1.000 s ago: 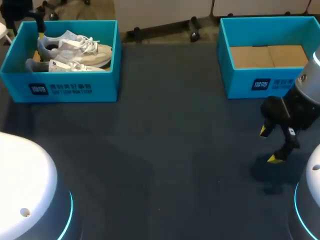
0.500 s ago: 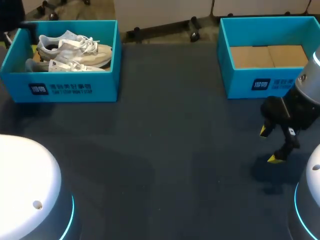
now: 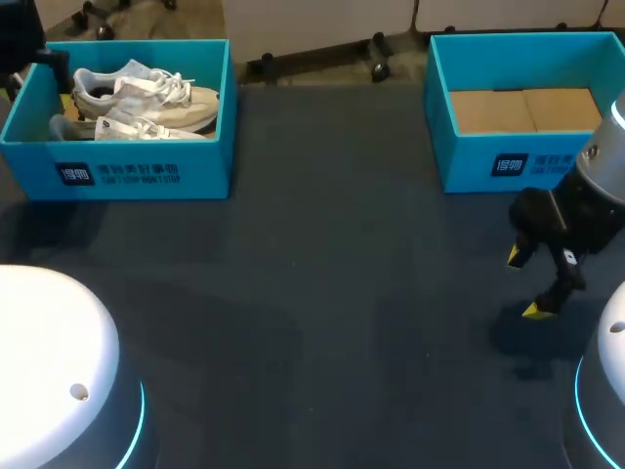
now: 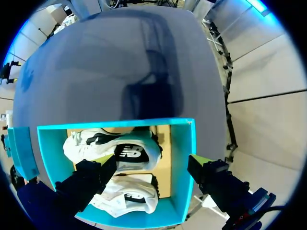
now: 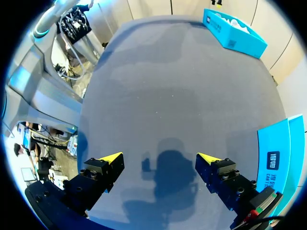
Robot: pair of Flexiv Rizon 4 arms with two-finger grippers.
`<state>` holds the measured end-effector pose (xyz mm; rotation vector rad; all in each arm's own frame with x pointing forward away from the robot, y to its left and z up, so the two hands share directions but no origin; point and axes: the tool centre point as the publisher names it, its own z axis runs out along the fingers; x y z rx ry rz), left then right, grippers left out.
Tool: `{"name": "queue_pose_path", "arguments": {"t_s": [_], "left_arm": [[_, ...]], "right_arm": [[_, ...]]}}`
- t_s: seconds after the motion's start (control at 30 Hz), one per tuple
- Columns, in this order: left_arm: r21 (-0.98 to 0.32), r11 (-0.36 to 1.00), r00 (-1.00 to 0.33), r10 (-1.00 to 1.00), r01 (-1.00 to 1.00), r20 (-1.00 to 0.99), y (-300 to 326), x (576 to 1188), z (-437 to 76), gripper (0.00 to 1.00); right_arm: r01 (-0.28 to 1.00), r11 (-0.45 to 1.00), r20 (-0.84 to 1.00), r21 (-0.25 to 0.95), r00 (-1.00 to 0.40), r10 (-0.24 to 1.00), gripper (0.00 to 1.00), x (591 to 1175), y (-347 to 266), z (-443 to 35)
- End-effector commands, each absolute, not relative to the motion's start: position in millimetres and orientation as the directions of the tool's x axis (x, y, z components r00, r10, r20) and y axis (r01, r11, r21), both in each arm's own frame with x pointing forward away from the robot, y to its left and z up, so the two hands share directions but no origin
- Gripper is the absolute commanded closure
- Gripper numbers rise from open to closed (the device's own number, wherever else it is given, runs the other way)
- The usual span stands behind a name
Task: Take the shoe out of the shoebox, open the shoe tongue, remove and reinsert the insole, then place the shoe into the shoebox
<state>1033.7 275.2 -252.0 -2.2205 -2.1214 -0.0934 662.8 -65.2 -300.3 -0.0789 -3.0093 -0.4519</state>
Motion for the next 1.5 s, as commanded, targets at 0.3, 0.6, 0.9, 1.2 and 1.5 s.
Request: {"name": "queue_pose_path", "arguments": {"t_s": [0.3, 0.6, 0.9, 1.2, 1.5], "left_arm": [[-0.067, -0.007, 0.015, 0.993, 0.998, 0.121, 288, 1051, -291, 0.0], [-0.093, -0.007, 0.02, 0.991, 0.996, 0.136, 291, 1052, -311, 0.0], [-0.115, 0.004, 0.012, 0.99, 0.993, 0.141, 291, 1062, -335, 0.0], [-0.109, 0.003, 0.01, 0.993, 0.994, 0.118, 291, 1066, -351, 0.0], [-0.116, 0.006, 0.006, 0.995, 0.993, 0.102, 287, 1066, -363, 0.06]], "right_arm": [[0.065, 0.955, 0.103, 0.29, -0.994, 0.036, 0.0, 662, -65, -301], [0.065, 0.955, 0.103, 0.29, -0.994, 0.036, 0.0, 662, -65, -301], [0.065, 0.955, 0.103, 0.29, -0.994, 0.036, 0.0, 662, -65, -301], [0.065, 0.955, 0.103, 0.29, -0.994, 0.036, 0.0, 662, -65, -301], [0.065, 0.955, 0.103, 0.29, -0.994, 0.036, 0.0, 662, -65, -301]]}}
